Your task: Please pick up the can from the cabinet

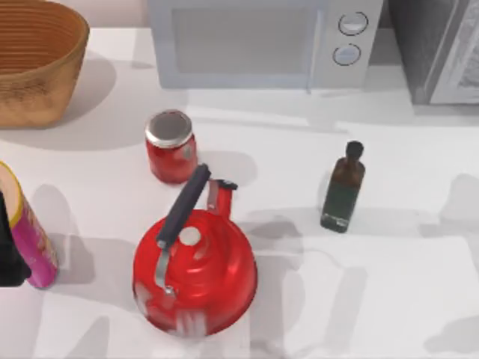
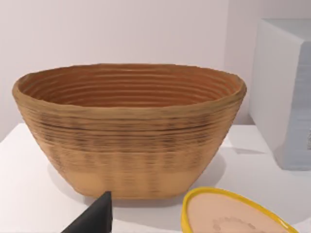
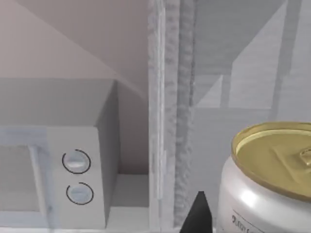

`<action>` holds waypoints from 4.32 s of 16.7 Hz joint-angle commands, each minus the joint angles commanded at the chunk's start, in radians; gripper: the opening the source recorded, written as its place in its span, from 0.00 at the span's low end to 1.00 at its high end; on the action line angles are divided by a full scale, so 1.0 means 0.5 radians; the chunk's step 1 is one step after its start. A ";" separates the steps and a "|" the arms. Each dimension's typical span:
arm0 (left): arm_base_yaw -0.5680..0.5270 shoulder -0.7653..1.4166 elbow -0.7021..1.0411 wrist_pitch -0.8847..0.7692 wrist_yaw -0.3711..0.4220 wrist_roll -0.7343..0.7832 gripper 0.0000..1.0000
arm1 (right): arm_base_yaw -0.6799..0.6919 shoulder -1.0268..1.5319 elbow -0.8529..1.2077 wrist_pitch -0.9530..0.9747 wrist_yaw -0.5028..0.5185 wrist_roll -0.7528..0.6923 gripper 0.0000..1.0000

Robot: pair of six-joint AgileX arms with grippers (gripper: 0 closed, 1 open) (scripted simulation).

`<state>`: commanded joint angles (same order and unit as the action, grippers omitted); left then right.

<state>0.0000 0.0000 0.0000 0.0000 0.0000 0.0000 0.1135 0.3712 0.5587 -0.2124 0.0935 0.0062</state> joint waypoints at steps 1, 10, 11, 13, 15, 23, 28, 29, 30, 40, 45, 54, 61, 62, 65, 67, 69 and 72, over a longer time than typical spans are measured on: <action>0.000 0.000 0.000 0.000 0.000 0.000 1.00 | -0.032 -0.119 -0.179 0.071 -0.031 -0.001 0.00; 0.000 0.000 0.000 0.000 0.000 0.000 1.00 | -0.226 -0.740 -1.114 0.423 -0.186 -0.012 0.00; 0.000 0.000 0.000 0.000 0.000 0.000 1.00 | -0.227 -0.742 -1.118 0.425 -0.187 -0.012 0.00; 0.000 0.000 0.000 0.000 0.000 0.000 1.00 | -0.227 -0.742 -1.118 0.425 -0.187 -0.012 0.00; 0.000 0.000 0.000 0.000 0.000 0.000 1.00 | -0.221 -0.731 -1.121 0.421 -0.186 -0.009 0.00; 0.000 0.000 0.000 0.000 0.000 0.000 1.00 | -0.560 -0.214 -0.930 0.839 -0.615 -0.024 0.00; 0.000 0.000 0.000 0.000 0.000 0.000 1.00 | -0.994 0.633 -0.649 1.490 -1.312 -0.051 0.00; 0.000 0.000 0.000 0.000 0.000 0.000 1.00 | -1.085 0.830 -0.587 1.639 -1.472 -0.057 0.00; 0.000 0.000 0.000 0.000 0.000 0.000 1.00 | -1.177 1.034 -0.525 1.791 -1.635 -0.064 0.00; 0.000 0.000 0.000 0.000 0.000 0.000 1.00 | -1.936 3.103 -0.022 3.147 -3.151 -0.144 0.00; 0.000 0.000 0.000 0.000 0.000 0.000 1.00 | -2.129 3.670 0.073 3.499 -3.542 -0.176 0.00; 0.000 0.000 0.000 0.000 0.000 0.000 1.00 | -2.117 3.793 0.223 3.333 -3.364 -0.198 0.00; 0.000 0.000 0.000 0.000 0.000 0.000 1.00 | -1.995 3.746 0.065 3.370 -3.439 -0.375 0.00; 0.000 0.000 0.000 0.000 0.000 0.000 1.00 | -1.995 3.746 0.065 3.370 -3.439 -0.375 0.00; 0.000 0.000 0.000 0.000 0.000 0.000 1.00 | -1.995 3.746 0.065 3.370 -3.439 -0.375 0.23; 0.000 0.000 0.000 0.000 0.000 0.000 1.00 | -1.995 3.746 0.065 3.370 -3.439 -0.375 0.38; 0.000 0.000 0.000 0.000 0.000 0.000 1.00 | -1.995 3.746 0.065 3.370 -3.439 -0.375 0.53; 0.000 0.000 0.000 0.000 0.000 0.000 1.00 | -1.995 3.746 0.065 3.370 -3.439 -0.375 0.75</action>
<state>0.0000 0.0000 0.0000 0.0000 0.0000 0.0000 -0.8841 2.2442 0.5910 1.4724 -1.6257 -0.1812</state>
